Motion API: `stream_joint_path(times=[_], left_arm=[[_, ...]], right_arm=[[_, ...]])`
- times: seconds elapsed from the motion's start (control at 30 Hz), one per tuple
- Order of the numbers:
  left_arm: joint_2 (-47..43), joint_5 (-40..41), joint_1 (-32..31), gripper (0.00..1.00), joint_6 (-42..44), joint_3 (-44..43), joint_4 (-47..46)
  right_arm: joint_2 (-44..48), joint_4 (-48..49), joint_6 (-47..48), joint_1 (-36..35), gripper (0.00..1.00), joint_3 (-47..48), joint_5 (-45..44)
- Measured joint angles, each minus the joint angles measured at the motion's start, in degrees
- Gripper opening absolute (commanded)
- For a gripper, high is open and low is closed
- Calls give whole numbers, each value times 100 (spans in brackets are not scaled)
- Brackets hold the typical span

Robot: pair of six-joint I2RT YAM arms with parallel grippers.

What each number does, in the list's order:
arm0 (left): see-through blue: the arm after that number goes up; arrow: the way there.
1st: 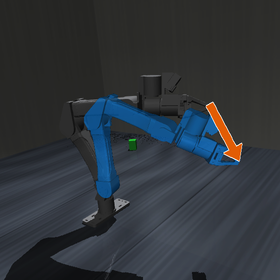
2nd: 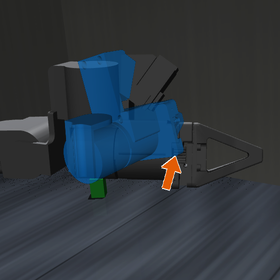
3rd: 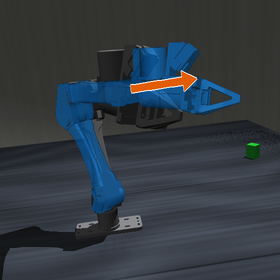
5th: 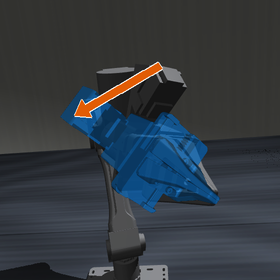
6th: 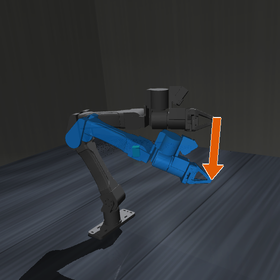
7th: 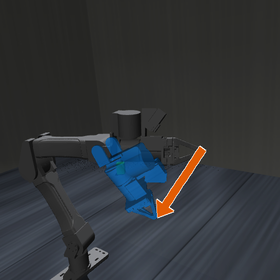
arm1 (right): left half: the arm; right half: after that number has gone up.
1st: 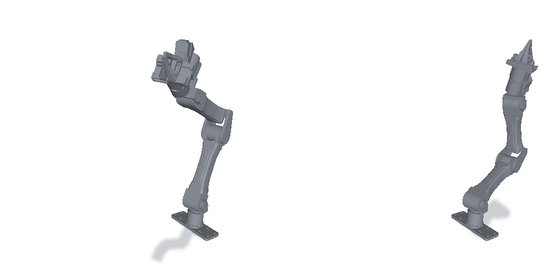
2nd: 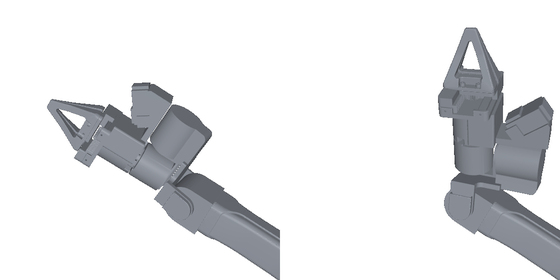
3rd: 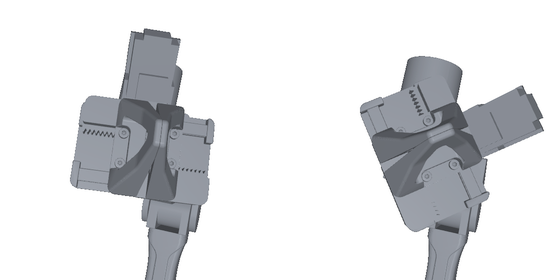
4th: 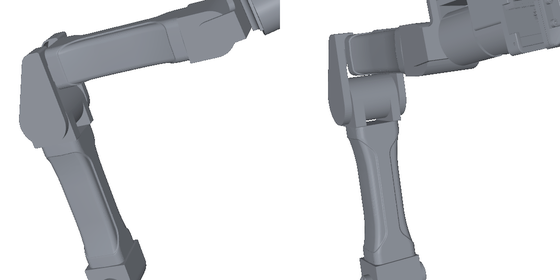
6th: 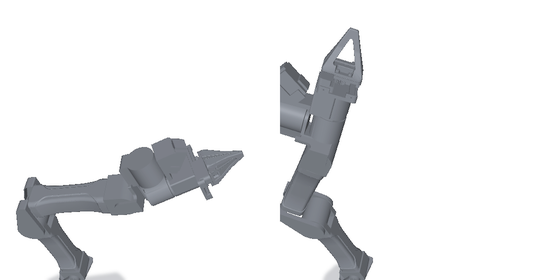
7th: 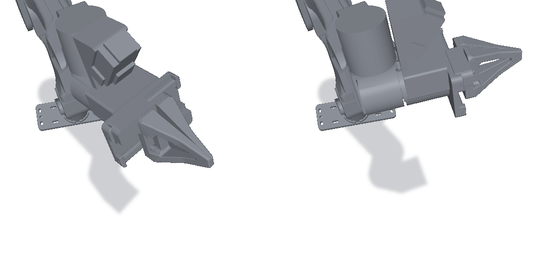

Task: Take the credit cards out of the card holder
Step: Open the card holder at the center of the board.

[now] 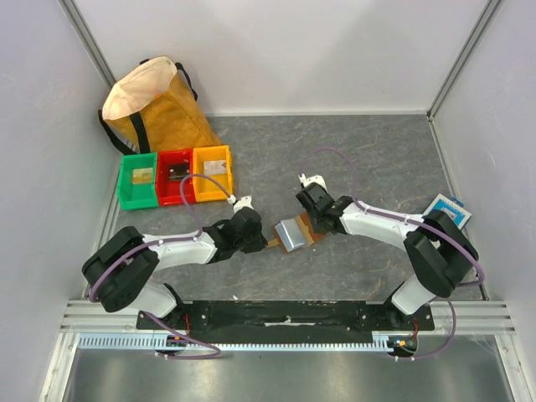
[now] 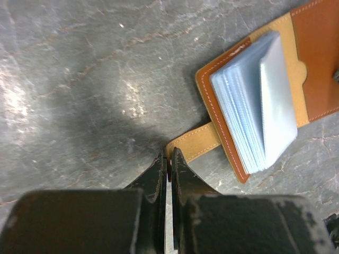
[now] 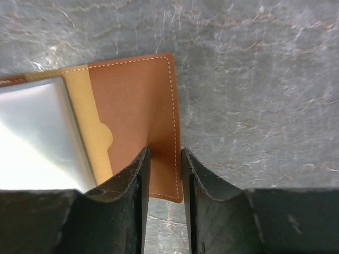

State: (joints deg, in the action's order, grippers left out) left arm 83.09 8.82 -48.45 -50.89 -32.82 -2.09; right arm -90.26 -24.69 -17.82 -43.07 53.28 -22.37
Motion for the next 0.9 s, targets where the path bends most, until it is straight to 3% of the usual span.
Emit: stream_joint_path(times=[0.17,0.43,0.57,0.67,0.73,0.9], left_arm=[[0,-11,280,2,208,-105,236],[153,37,446,6,509,-466,769],[184,173,468,25,605,-614,1045],[146,225,483,54,688,-719,1298],[7,271,494,65,752,-780,1460],[-461,260,498,69,837,-1182,1784]], right_arm=[[-284,186,-85,52,49,-227,184],[-232,485,-160,44,44,-345,328],[-227,675,-227,26,43,-398,437],[-227,737,-240,2,43,-417,439],[-227,739,-254,-2,42,-417,435],[-225,756,-269,-59,41,-428,372]])
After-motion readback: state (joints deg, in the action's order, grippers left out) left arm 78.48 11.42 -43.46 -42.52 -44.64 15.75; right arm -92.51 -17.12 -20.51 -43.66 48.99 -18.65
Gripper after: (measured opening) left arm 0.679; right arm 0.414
